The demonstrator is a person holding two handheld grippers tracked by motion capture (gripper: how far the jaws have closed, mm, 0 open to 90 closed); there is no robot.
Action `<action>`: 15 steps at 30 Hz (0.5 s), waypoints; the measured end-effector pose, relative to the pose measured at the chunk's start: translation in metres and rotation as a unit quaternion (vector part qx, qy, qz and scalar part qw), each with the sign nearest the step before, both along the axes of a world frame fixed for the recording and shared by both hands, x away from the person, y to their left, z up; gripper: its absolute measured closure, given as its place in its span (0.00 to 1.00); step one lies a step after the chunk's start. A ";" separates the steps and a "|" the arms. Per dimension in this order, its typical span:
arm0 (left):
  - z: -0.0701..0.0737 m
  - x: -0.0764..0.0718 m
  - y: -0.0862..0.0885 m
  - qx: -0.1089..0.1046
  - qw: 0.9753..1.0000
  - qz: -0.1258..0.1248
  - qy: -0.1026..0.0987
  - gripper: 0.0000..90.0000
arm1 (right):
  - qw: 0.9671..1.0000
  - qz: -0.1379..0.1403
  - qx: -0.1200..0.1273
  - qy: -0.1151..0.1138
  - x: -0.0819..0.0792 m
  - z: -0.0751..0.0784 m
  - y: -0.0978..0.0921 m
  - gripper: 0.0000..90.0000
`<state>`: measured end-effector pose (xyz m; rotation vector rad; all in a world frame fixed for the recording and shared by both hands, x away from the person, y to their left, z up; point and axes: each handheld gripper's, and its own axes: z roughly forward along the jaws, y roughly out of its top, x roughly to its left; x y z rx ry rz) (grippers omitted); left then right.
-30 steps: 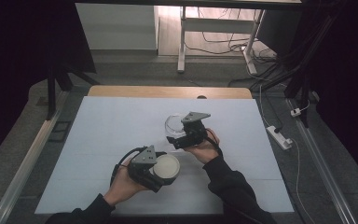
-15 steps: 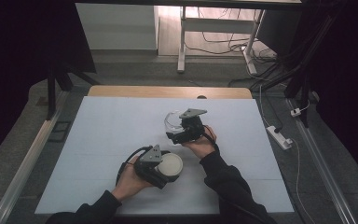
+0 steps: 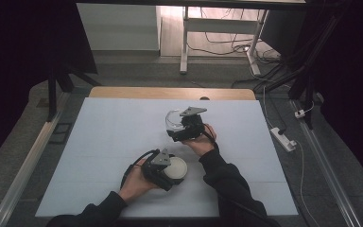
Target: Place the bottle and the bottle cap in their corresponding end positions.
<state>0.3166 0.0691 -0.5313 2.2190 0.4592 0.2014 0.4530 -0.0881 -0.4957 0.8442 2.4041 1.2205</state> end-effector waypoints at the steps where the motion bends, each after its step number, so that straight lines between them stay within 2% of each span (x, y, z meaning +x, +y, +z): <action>1: -0.001 0.001 0.000 0.006 1.000 0.000 -0.001 0.09 | 1.000 0.000 -0.001 0.000 0.001 -0.001 0.000 0.07; 11: -0.009 0.008 -0.004 0.025 1.000 0.006 0.009 0.09 | 1.000 -0.003 -0.007 0.001 0.006 -0.008 0.004 0.07; 15: -0.009 0.010 -0.007 0.041 0.999 0.002 0.015 0.08 | 1.000 -0.001 -0.007 0.002 0.007 -0.011 0.004 0.07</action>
